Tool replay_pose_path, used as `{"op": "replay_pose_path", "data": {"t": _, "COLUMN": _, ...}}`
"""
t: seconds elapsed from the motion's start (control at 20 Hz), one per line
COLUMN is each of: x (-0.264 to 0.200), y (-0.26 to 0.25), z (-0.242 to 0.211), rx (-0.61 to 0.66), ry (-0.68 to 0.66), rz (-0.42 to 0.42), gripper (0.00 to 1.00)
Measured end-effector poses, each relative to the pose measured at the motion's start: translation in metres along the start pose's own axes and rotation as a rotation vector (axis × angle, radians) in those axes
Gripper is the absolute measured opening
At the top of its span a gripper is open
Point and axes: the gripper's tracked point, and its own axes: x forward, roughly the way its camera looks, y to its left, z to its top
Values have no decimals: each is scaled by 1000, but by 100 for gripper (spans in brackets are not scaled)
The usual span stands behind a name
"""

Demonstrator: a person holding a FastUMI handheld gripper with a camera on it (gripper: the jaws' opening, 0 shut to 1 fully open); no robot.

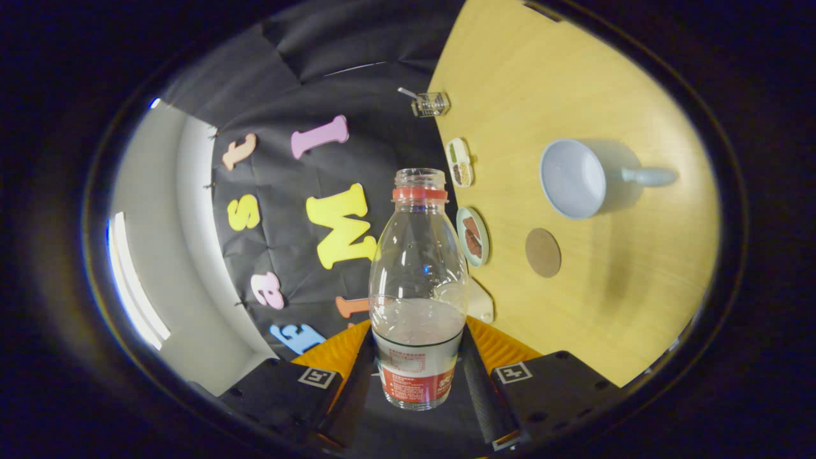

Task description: Take the bottle from table, then pour the juice into the cup, finally place the bottle on the coaster

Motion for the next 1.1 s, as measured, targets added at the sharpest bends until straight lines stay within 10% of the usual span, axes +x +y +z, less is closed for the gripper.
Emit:
{"op": "replay_pose_path", "data": {"t": 0.3, "x": -11, "y": -20, "z": 16, "rx": -507, "ry": -24, "rz": -203, "gripper": 76}}
{"op": "replay_pose_path", "data": {"t": 0.75, "x": -22, "y": 13, "z": 39, "rx": -1201, "ry": -138, "rz": -282, "gripper": 77}}
{"op": "replay_pose_path", "data": {"t": 1.1, "x": -30, "y": 95, "z": 30, "rx": -1498, "ry": -250, "rz": -159, "gripper": 77}}
